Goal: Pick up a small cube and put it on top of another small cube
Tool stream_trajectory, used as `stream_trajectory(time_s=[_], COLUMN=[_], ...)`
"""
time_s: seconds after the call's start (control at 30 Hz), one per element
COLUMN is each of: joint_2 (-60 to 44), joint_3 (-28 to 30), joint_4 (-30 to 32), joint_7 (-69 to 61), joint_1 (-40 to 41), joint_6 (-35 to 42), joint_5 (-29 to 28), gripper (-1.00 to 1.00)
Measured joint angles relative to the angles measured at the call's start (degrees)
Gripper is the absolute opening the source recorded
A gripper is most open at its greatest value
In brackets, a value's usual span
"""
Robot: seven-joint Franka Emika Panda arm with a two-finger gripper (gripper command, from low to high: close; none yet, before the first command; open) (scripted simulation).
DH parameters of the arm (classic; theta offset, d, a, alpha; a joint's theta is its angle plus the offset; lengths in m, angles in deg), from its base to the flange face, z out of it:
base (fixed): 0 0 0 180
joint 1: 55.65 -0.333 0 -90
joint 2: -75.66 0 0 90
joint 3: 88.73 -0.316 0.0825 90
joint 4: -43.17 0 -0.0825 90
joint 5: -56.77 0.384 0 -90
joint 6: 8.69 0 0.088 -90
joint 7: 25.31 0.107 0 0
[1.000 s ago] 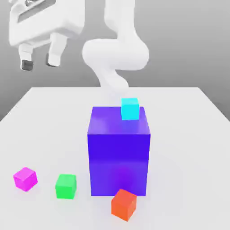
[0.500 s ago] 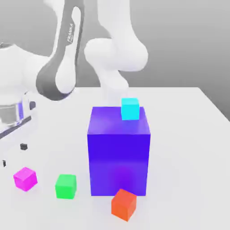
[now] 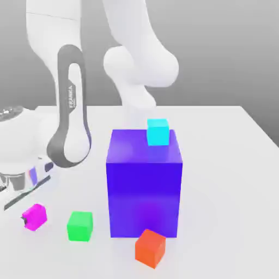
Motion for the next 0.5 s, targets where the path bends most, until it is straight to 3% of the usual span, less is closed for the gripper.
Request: stream_trajectory(time_s=[0.13, 0.5], joint_2=[7.8, 21.2], joint_3=[1.5, -5.0], joint_4=[1.7, 9.1], joint_7=[1.6, -22.6], joint_1=[-1.4, -11.8], joint_6=[6.0, 11.9], joint_5=[-3.2, -7.1], gripper=[-1.00, -1.00])
